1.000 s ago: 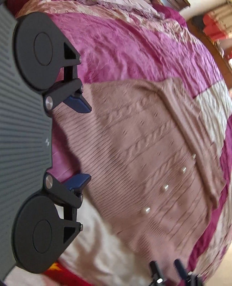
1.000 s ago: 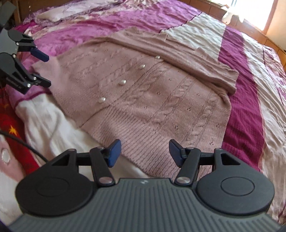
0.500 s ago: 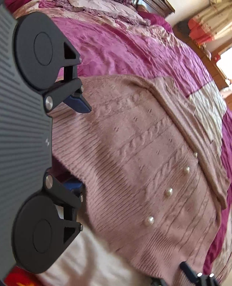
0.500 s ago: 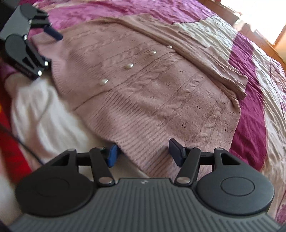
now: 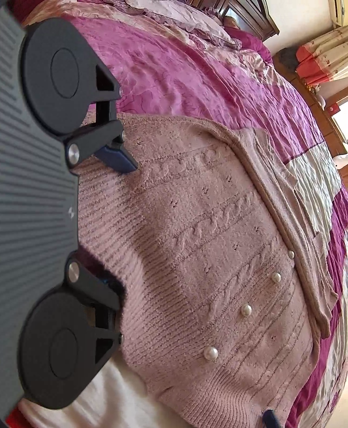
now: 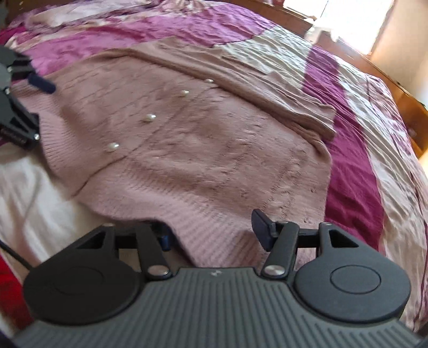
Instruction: Fold small clothes
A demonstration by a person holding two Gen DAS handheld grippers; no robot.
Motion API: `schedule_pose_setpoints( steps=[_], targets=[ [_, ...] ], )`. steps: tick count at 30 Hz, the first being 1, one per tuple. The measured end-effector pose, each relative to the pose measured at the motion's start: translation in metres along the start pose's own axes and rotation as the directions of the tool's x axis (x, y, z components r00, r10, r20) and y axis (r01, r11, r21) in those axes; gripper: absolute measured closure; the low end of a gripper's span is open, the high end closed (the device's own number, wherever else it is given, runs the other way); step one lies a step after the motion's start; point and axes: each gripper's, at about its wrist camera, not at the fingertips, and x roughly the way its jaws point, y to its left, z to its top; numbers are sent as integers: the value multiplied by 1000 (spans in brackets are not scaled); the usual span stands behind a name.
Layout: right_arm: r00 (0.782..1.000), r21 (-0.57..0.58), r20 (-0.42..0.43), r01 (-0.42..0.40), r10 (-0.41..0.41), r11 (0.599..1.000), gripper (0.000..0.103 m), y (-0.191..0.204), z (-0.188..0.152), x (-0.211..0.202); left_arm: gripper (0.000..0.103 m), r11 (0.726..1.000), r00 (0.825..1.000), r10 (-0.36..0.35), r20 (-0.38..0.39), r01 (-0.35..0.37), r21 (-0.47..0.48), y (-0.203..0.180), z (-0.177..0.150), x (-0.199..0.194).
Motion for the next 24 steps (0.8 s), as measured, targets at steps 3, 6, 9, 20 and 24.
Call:
schedule_pose_setpoints(
  steps=[3,6,9,20,24],
  targets=[
    [1000,30,0,14,-14,999,75,-3,-1,2,43,1000,1000,-8,9,8,3,-3,1,-3],
    [999,47,12,33,-34,998,82,-6,-1,2,69,1000,1000,-22,19,23,-11,-4,2,-7],
    [998,75,38,41,-44,996,88,-9,1,-1,90,998,999,-35,33,37,-52,-1,6,-11],
    [978,114,176,90,-110,989,95,-19,27,-20,96,988,987,18,159,7,-155,18,39,-36],
    [966,129,222,109,-136,986,95,-26,41,-24,97,983,976,32,214,9,-186,26,56,-43]
  ],
)
